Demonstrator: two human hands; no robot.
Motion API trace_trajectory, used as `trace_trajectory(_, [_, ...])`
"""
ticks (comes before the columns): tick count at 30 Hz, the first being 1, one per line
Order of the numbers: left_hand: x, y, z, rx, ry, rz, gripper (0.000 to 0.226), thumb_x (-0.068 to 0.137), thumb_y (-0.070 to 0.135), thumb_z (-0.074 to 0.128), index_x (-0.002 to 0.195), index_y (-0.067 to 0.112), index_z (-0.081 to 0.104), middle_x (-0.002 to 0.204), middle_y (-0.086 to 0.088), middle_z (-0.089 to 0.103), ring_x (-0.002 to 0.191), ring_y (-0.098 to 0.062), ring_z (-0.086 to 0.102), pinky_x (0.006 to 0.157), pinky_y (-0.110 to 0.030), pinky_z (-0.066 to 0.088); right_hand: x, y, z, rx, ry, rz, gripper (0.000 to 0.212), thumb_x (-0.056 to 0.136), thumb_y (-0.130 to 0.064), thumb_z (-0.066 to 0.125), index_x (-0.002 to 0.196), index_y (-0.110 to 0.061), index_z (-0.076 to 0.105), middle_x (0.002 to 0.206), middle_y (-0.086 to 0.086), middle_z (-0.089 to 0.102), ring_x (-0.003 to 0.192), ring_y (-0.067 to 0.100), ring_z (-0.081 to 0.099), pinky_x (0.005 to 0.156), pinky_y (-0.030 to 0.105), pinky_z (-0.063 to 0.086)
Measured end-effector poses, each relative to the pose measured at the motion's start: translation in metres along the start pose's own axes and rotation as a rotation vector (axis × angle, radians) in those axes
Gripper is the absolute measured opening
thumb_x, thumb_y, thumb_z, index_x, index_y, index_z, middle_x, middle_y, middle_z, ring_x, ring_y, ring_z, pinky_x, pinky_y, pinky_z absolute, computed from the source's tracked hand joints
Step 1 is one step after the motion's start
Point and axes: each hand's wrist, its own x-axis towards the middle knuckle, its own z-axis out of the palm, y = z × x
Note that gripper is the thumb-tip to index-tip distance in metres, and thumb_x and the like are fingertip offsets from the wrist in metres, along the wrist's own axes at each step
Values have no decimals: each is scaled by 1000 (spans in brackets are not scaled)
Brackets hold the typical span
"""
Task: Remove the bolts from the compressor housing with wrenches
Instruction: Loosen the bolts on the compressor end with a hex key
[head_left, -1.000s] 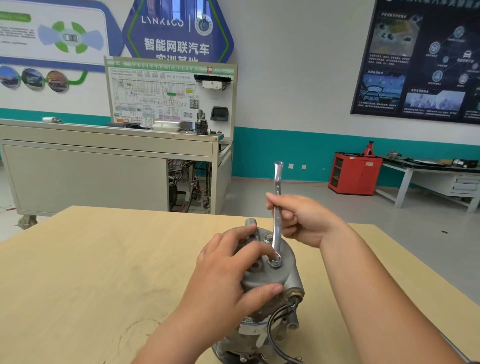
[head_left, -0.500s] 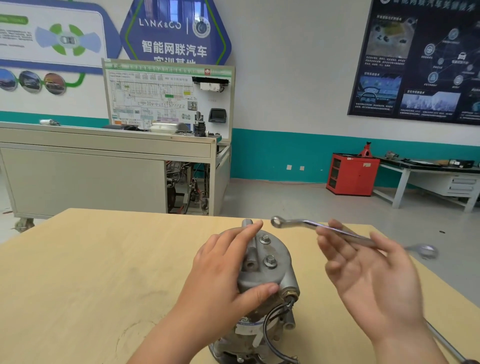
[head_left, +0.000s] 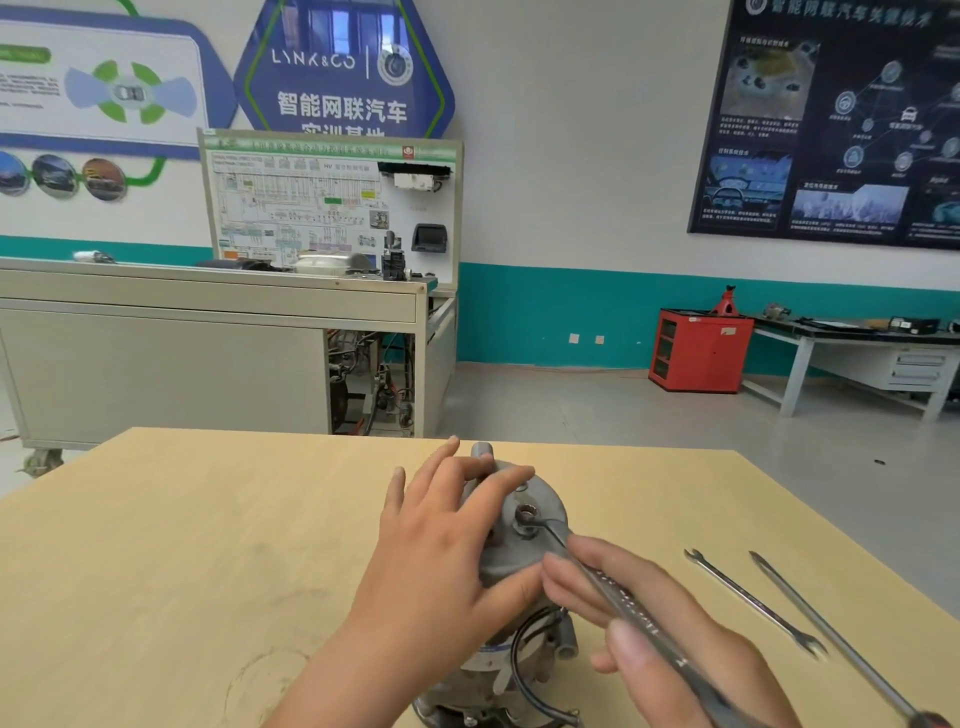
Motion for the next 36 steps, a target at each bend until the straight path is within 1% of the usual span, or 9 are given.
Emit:
trace_trajectory(6, [-2, -5, 1, -195, 11, 10, 39, 70, 78, 45, 103, 61, 34, 133, 31, 23, 135, 10, 16, 117, -33, 3, -1, -5, -7, -64, 4, 79, 85, 31, -102, 30, 97, -59, 60, 73, -14, 72, 68, 0, 68, 62, 5, 43])
trace_trajectory(10, [-3, -5, 1, -189, 4, 6, 35, 68, 79, 41, 97, 61, 35, 142, 26, 25, 137, 8, 18, 117, -33, 5, 2, -5, -10, -63, -21, 132, 76, 27, -103, 29, 100, -81, 30, 72, -11, 72, 69, 7, 69, 68, 14, 48])
trace_trajectory(13, [-2, -4, 1, -220, 32, 18, 38, 69, 75, 45, 101, 55, 44, 145, 20, 30, 135, 7, 22, 113, -36, 16, 5, -3, -13, 63, -23, 80, 76, 30, -99, 43, 100, -69, 49, 68, 1, 72, 63, 13, 69, 63, 13, 48])
trace_trajectory(16, [-2, -5, 2, -231, 57, 39, 51, 66, 76, 39, 105, 47, 52, 143, 22, 31, 131, 11, 20, 111, -35, 18, 10, 11, -9, 270, 118, -29, 63, 46, -83, 62, 85, -34, 74, 48, 15, 61, 42, 13, 56, 45, 11, 40])
trace_trajectory(21, [-2, -7, 5, -231, 90, 62, 58, 66, 76, 40, 103, 36, 61, 138, 26, 30, 126, 8, 26, 106, -26, 17, 72, 69, -18, 442, 532, 79, 32, 94, -24, 46, 84, -12, 73, 44, -5, 35, 43, 6, 32, 43, 15, 27])
trace_trajectory(25, [0, -6, 5, -231, 99, 86, 54, 66, 74, 43, 101, 39, 65, 140, 18, 35, 133, -5, 34, 109, -38, 21, 150, 77, -15, 210, 284, 196, 22, 89, -23, 53, 79, -15, 71, 48, -8, 39, 39, 3, 35, 45, 19, 30])
trace_trajectory(29, [1, -4, 6, -190, 203, 135, 43, 69, 64, 52, 104, 40, 59, 132, -2, 55, 114, -24, 58, 92, -53, 41, 183, 68, -4, 224, -155, 259, 38, 96, -30, 44, 80, -13, 75, 47, -6, 33, 35, 5, 28, 35, 15, 27])
trace_trajectory(33, [1, -6, 7, -158, 238, 177, 71, 74, 65, 49, 140, 46, 30, 131, 4, 55, 118, -8, 50, 93, -46, 43, 179, 76, -18, 935, -310, 344, 19, 79, -25, 67, 70, -8, 72, 33, -8, 33, 23, 1, 32, 29, 15, 28])
trace_trajectory(36, [0, -6, 8, -173, 278, 190, 79, 74, 63, 50, 144, 38, 22, 128, 5, 57, 113, -6, 44, 92, -43, 42, 160, 74, -19, 1384, -246, 312, 21, 59, -8, 80, 60, -10, 60, 29, -3, 37, 22, 3, 38, 30, 14, 29])
